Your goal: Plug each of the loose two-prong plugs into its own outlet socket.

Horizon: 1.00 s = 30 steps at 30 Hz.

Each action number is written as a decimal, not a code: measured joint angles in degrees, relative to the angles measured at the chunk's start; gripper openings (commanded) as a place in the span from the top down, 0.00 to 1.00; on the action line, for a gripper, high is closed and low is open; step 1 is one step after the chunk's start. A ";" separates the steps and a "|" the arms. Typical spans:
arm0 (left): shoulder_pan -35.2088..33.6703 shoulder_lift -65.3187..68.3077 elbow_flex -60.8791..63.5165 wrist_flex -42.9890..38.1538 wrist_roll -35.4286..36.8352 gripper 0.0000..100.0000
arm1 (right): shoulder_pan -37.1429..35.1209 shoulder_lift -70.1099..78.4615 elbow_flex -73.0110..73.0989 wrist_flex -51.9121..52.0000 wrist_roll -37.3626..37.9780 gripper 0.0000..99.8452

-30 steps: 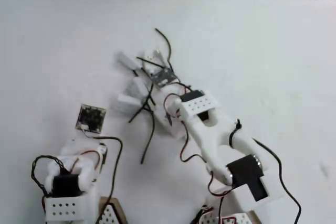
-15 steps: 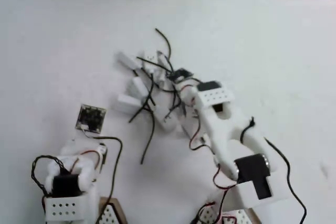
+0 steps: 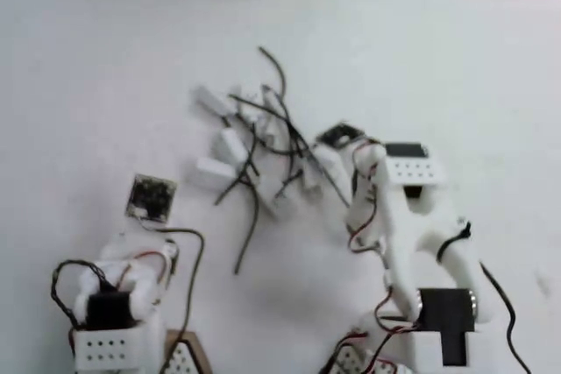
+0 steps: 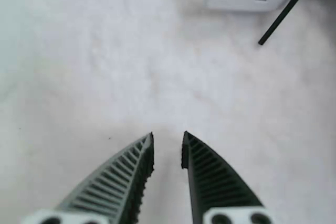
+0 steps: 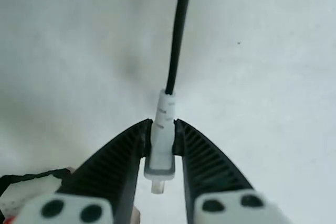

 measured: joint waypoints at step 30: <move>0.00 0.00 0.00 0.00 0.00 0.89 | -6.33 0.00 4.04 -0.26 -2.73 0.90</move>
